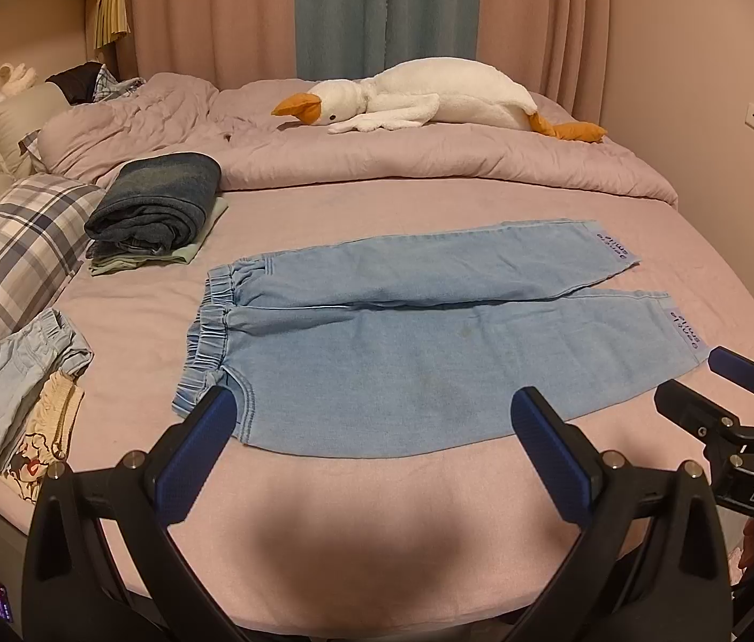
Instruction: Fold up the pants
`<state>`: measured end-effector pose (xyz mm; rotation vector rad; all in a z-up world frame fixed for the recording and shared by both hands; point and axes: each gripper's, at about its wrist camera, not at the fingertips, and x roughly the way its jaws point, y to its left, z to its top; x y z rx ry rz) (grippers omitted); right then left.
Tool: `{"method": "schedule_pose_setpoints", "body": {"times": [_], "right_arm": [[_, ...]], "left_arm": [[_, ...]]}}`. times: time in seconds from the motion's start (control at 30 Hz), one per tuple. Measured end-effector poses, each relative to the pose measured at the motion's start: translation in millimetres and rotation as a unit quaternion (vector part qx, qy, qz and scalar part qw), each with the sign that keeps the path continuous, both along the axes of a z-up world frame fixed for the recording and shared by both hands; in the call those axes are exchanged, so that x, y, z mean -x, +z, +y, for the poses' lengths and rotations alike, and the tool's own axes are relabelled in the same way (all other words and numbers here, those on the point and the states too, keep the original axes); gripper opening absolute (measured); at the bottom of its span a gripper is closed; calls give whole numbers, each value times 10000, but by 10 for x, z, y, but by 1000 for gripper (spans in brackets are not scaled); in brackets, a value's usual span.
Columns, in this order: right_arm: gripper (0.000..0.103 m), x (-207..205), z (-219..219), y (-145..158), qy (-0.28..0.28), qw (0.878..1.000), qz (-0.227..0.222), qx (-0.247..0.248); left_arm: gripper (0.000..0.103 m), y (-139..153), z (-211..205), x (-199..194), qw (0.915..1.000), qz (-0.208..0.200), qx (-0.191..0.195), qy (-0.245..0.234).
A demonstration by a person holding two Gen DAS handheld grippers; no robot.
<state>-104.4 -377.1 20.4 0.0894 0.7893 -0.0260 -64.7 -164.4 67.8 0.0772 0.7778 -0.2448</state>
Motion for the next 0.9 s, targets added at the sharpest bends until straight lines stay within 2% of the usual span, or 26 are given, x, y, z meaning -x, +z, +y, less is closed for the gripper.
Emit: {"method": "schedule_pose_setpoints", "body": {"times": [0.27,0.33,0.43,0.53,0.63,0.77,0.9], "right_arm": [[89,1,17,-46,11,10000,30,-22],[89,-10,25,-88,35,10000,50,-60],[89,-53,73,-209,133,9998,129,-82],[89,-101,180,-393,303,9991,302,6],[89,-137,301,-550,540,9974,420,210],[89,-178,496,-754,899,9926,479,664],[89,-217,724,-963,1316,9823,502,1234]], "left_arm": [[103,-59,-1,-17,10000,63,44,-20],[103,-119,42,-58,9994,223,258,-55],[102,-296,195,-139,9949,642,780,-34],[102,-540,414,-265,9852,1173,1240,161],[102,-754,676,-352,9716,1504,1763,469],[102,-1003,982,-410,9576,1702,2053,1095],[102,-1179,1213,-530,9448,1754,2299,1540]]}}
